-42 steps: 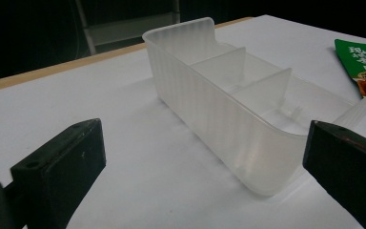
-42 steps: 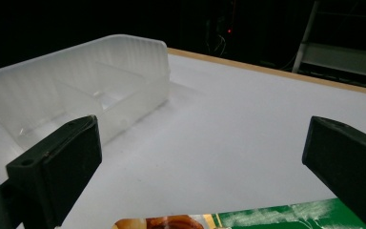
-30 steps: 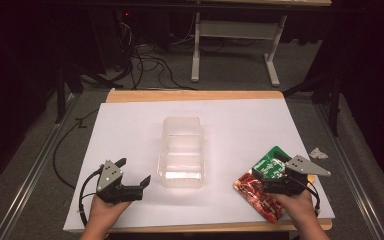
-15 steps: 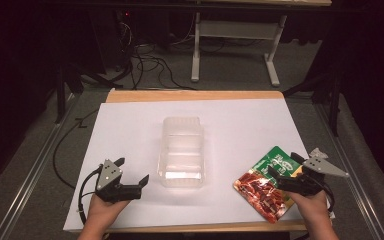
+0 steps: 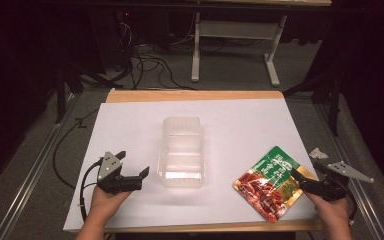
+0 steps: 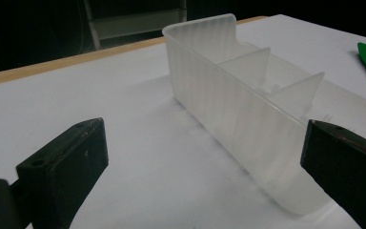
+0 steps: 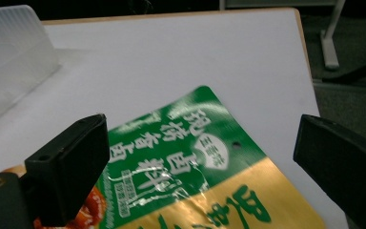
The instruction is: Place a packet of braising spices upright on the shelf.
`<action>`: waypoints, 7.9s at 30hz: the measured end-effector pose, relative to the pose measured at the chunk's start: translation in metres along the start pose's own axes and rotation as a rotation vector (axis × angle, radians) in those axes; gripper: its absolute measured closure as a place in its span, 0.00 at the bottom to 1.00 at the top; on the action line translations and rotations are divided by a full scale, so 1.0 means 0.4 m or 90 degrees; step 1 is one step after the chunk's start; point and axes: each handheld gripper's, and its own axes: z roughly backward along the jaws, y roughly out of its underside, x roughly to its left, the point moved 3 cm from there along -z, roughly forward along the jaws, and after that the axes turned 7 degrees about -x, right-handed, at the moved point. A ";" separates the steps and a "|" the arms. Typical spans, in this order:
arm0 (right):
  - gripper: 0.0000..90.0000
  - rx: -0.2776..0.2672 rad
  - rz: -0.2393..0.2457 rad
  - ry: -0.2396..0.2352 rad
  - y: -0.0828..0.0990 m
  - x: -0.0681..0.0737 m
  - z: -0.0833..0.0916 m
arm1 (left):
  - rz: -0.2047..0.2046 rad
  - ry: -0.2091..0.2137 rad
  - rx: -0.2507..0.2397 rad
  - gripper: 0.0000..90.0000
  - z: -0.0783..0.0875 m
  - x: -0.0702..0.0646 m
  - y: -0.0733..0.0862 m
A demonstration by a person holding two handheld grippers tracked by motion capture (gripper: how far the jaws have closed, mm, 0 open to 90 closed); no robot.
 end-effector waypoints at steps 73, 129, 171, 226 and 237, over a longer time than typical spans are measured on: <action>0.70 0.136 -0.205 -0.095 0.074 -0.053 -0.048 | -0.032 0.028 0.013 0.04 -0.022 -0.022 0.003; 1.00 -0.145 -0.005 -0.172 -0.167 0.130 0.055 | -0.033 -0.007 -0.001 0.06 0.041 -0.004 0.020; 1.00 -0.223 0.084 -0.107 -0.245 0.147 0.038 | -0.022 -0.013 -0.009 0.06 0.046 0.002 0.022; 1.00 -0.235 0.135 -0.321 -0.399 0.422 -0.155 | -0.011 -0.013 -0.022 0.05 0.062 0.010 0.022; 1.00 -0.241 0.150 -0.363 -0.435 0.485 -0.196 | -0.007 -0.015 -0.026 0.05 0.071 0.015 0.025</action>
